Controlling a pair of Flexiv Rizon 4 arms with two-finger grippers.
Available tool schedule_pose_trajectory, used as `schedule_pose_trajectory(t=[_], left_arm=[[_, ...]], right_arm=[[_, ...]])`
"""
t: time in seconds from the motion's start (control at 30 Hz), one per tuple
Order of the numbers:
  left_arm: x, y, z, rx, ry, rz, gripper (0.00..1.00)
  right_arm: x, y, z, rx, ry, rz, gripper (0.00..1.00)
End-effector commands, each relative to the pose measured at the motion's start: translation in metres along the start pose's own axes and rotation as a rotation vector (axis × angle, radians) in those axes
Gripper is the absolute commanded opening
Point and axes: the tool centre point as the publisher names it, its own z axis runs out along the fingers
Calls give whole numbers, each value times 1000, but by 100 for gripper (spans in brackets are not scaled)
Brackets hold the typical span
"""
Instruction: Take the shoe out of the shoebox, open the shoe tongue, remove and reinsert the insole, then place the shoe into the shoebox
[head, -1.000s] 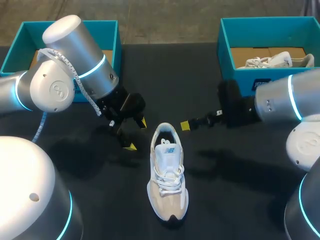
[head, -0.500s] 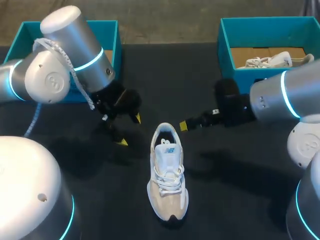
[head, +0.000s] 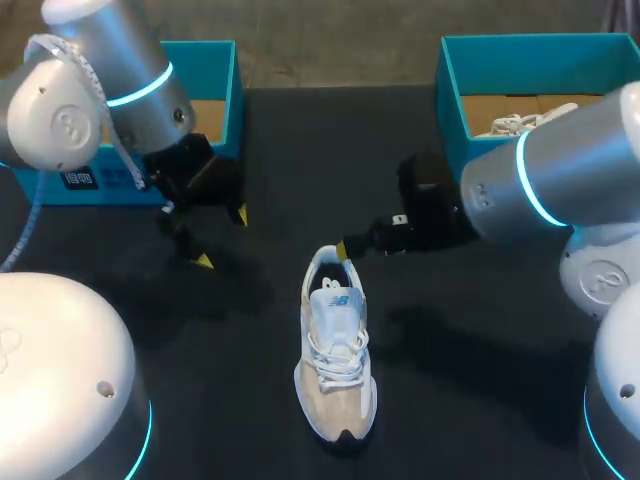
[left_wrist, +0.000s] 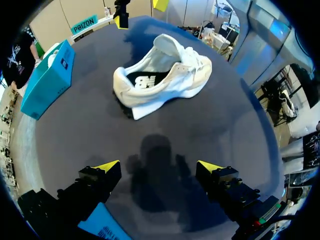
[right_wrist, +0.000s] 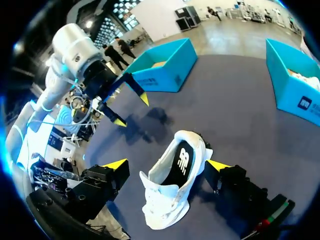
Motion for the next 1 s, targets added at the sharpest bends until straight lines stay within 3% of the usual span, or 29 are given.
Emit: schedule_pose_trajectory(t=[0.03, 0.3, 0.53, 0.8, 0.83, 0.87, 0.93, 0.97, 1.0], left_arm=[[2, -3, -10, -16, 2, -3, 100], [2, -3, -10, -16, 2, -3, 100], [-10, 22, -28, -52, 19, 54, 100], [-13, 47, -48, -91, 30, 153, 100], [-12, 50, -50, -94, 31, 171, 100], [-13, 53, -52, -95, 30, 176, 100], [-12, 59, -56, -104, 31, 217, 100], [-13, 61, -58, -102, 33, 218, 100], [-13, 64, -60, -113, 34, 231, 100]], right_arm=[[8, 5, 11, 18, -307, 27, 100], [8, 5, 11, 18, -307, 27, 100], [32, 8, 30, 46, -391, 28, 100], [42, 9, 49, 51, -466, 81, 100], [43, 9, 51, 50, -464, 79, 96], [44, 9, 53, 52, -477, 80, 75], [45, 9, 57, 50, -475, 77, 68], [45, 9, 59, 50, -490, 78, 59], [45, 9, 61, 50, -490, 80, 58]])
